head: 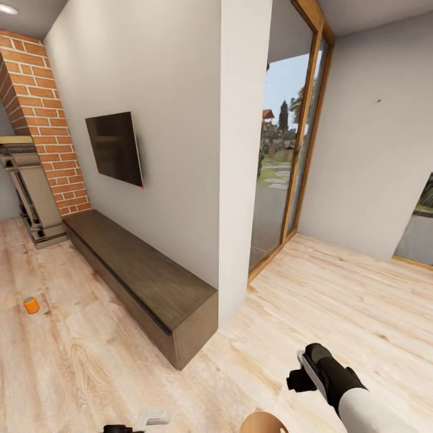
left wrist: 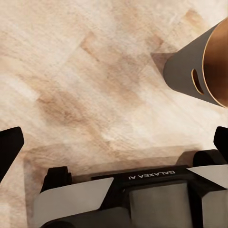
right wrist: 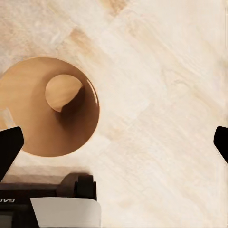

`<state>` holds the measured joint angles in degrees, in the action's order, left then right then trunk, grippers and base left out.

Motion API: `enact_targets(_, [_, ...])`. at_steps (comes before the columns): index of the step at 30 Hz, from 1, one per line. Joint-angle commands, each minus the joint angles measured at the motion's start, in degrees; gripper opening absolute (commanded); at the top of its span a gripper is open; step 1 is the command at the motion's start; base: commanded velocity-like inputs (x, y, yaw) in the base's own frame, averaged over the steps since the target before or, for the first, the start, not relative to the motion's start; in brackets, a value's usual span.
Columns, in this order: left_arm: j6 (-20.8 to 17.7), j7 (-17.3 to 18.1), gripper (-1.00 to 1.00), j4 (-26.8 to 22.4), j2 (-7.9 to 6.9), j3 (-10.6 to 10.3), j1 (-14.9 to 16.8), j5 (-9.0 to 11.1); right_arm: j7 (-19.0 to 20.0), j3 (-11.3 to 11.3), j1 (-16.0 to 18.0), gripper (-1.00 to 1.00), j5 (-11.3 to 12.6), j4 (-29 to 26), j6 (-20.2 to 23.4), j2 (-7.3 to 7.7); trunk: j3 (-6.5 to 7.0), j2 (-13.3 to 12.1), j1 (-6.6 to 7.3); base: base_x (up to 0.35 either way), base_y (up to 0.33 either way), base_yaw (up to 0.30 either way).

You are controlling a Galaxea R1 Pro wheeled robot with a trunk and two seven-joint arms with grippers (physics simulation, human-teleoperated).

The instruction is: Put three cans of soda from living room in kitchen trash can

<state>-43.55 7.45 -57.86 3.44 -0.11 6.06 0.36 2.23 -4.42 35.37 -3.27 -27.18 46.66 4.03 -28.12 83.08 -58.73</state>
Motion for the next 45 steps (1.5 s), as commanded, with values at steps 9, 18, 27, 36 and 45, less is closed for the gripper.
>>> enact_targets(9, [-0.7, 0.0, 1.0, -0.1, -0.06, 0.2, 0.0, 0.1, -0.1, -0.2, 4.2, 1.0, -0.1, 3.0, -1.1, 0.46, 0.0, 0.0, 0.0, 0.0, 0.0, 0.0])
enact_targets(18, [-1.0, 0.1, 1.0, -1.9, -0.04, 0.3, 0.0, 0.2, -0.1, -0.4, 4.6, 1.0, -0.1, 4.7, -1.3, 0.03, 0.0, 0.0, 0.0, 0.0, 0.0, 0.0])
enact_targets(27, [-2.0, 0.1, 1.0, -2.6, -0.03, 0.4, 0.0, 0.3, -0.1, -0.5, 4.7, 1.0, -0.2, 6.9, -3.2, -0.21, -1.08, 2.4, -1.32, 0.0, 0.0, 0.0])
enact_targets(36, [-2.3, 0.1, 1.0, -2.8, 0.12, 0.2, 0.0, 0.3, -2.4, -0.5, 4.7, 1.0, -2.0, 8.2, -4.2, -0.27, -2.7, 6.0, -3.29, 0.0, 0.0, 0.0])
enact_targets(45, [-5.7, 0.1, 1.0, -8.4, 0.11, 0.3, 0.0, 0.3, -3.3, -0.5, 4.8, 1.0, -3.1, 8.2, -4.4, -0.63, -4.31, 9.6, -5.27, 0.0, 0.0, 0.0])
